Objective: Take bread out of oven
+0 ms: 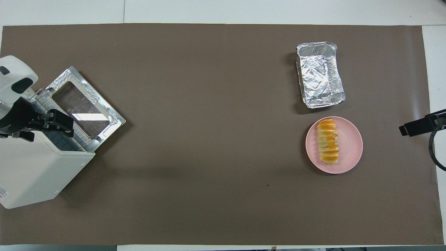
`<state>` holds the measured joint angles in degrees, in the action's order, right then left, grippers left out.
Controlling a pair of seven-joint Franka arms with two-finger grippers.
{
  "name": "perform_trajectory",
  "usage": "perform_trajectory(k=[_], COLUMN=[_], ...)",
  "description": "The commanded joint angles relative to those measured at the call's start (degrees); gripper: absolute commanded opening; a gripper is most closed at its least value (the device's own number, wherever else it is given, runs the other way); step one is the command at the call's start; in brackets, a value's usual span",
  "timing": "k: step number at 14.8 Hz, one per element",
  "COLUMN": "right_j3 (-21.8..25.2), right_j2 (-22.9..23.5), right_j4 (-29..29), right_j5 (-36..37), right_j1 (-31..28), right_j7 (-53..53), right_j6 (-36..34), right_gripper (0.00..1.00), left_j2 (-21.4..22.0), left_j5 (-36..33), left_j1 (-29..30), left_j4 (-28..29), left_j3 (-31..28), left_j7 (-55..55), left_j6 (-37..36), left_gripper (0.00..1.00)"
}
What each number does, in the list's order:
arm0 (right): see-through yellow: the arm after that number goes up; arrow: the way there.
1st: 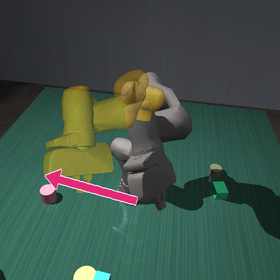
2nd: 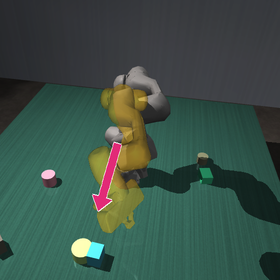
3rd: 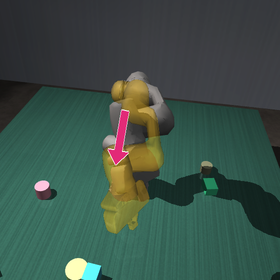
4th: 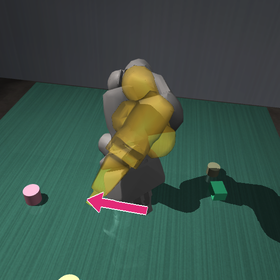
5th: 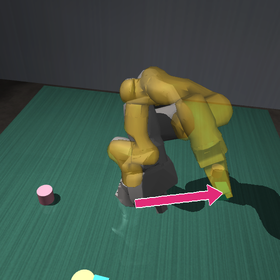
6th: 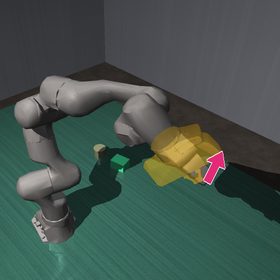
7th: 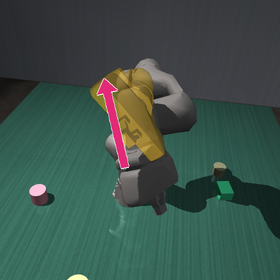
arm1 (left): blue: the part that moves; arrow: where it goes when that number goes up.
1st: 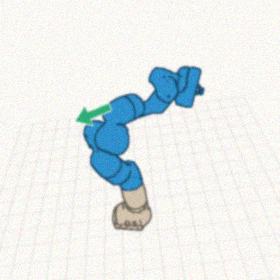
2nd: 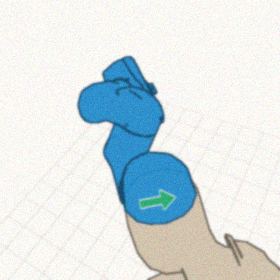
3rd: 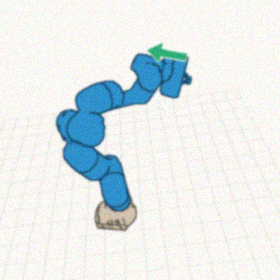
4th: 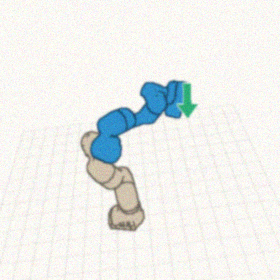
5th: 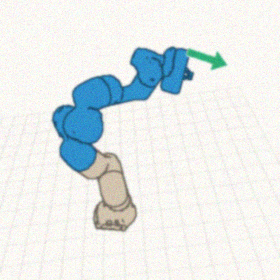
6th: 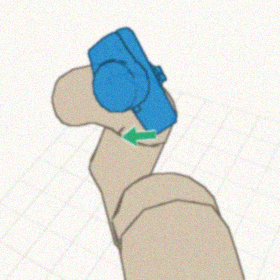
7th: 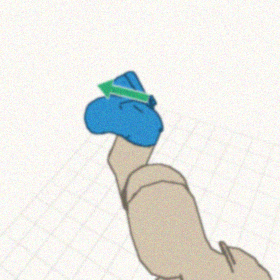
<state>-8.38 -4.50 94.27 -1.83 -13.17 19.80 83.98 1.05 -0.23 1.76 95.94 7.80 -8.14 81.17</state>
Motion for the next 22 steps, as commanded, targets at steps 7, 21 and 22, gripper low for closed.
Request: perform_trajectory(k=[7,21,22], right_j3=[7.06,7.06,7.06], right_j2=[2.83,2.48,2.48], right_j4=[-4.53,-3.74,-3.74], right_j5=[3.94,3.06,3.06], right_j1=[7.55,7.55,7.55], right_j7=[-0.29,-6.09,-6.27], right_j6=[-1.01,-0.22,-0.22], right_gripper=[1.0,1.0,1.0], left_j2=[0.71,0.71,0.71], left_j5=[1.11,1.11,1.11], left_j1=[0.44,0.44,0.44], left_j4=[0.04,0.04,0.04], left_j3=[0.11,0.11,0.11], left_j7=[0.41,0.41,0.41], left_j6=[-0.05,-0.05,-0.05], left_gripper=[1.0,1.0,1.0])
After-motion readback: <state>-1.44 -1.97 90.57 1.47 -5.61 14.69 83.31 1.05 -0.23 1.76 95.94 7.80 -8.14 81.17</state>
